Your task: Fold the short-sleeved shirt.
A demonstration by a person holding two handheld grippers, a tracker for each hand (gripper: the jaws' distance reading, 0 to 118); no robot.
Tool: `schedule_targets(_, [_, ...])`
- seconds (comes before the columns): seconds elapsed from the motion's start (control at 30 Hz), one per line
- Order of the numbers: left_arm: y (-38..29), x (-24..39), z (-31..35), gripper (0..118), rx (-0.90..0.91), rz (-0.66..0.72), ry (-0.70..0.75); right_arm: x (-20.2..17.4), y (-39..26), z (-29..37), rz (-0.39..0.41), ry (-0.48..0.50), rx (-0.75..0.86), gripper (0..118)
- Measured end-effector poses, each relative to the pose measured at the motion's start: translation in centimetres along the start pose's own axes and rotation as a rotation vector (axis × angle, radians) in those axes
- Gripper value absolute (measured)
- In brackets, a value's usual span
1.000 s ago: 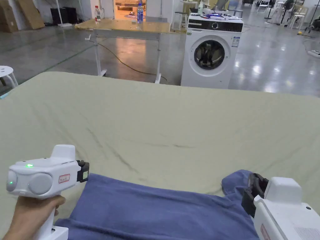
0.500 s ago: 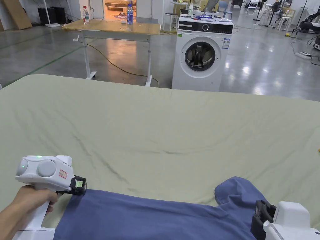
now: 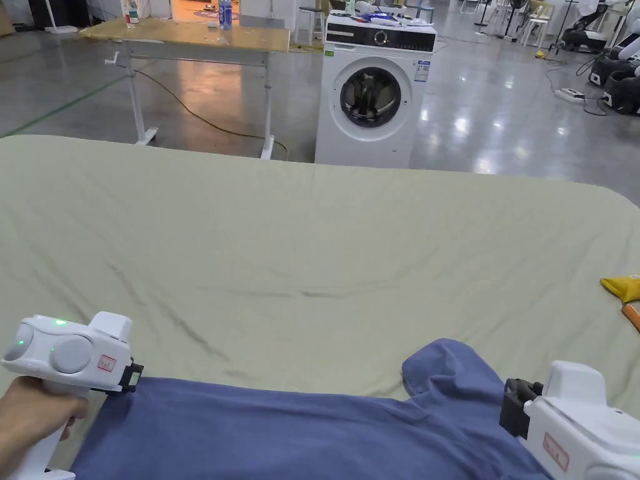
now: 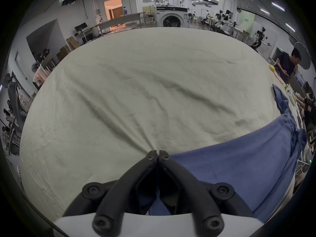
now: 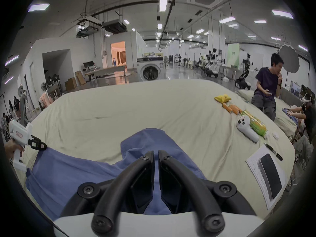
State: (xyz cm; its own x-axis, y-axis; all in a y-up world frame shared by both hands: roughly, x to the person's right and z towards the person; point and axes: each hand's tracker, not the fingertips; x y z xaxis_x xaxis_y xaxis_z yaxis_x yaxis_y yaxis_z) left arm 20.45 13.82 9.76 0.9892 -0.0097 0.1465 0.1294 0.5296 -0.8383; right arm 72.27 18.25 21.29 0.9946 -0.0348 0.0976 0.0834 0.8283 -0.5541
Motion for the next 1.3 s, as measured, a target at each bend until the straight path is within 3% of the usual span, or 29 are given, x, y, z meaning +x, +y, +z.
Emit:
schedule_targets(0.07, [0.0,-0.2,1.1,0,0.047,0.013,-0.018,1.4,1.4,-2.2,-0.001,0.006,-0.077,13])
schedule_targets(0.13, [0.1,-1.0,2.4,0,0.085,0.047,-0.047,2.4,2.6,-4.7,0.014,0.015,-0.167,42])
schedule_targets(0.2, [-0.1,-1.1,3.6,0,0.122,0.064,-0.075,3.2,3.3,-7.0,0.028,0.009,-0.229,59])
schedule_targets(0.47, [-1.3,-1.5,6.6,0,0.226,0.102,-0.096,4.4,3.7,-15.3,0.071,-0.002,-0.459,60])
schedule_targets(0.6, [-1.9,-1.3,6.8,0,0.235,0.103,-0.086,4.9,2.7,-17.5,0.081,0.004,-0.512,51])
schedule_targets(0.67, [-2.1,-1.3,6.7,0,0.231,0.104,-0.082,5.2,3.0,-17.3,0.046,0.003,-0.496,31])
schedule_targets(0.7, [-2.3,-1.4,6.7,0,0.23,0.107,-0.082,5.2,3.1,-16.9,0.05,-0.002,-0.486,6])
schedule_targets(0.73, [-2.4,-1.4,6.7,0,0.233,0.11,-0.082,5.3,3.2,-16.5,0.072,-0.017,-0.466,3])
schedule_targets(0.93, [-2.9,-1.8,6.6,0,0.245,0.126,-0.077,6.3,3.6,-14.5,0.043,0.043,-0.409,0])
schedule_targets(1.3, [-4.7,-2.5,11.6,0,0.34,0.139,-0.101,5.6,5.8,-3.3,0.09,0.066,-0.208,0])
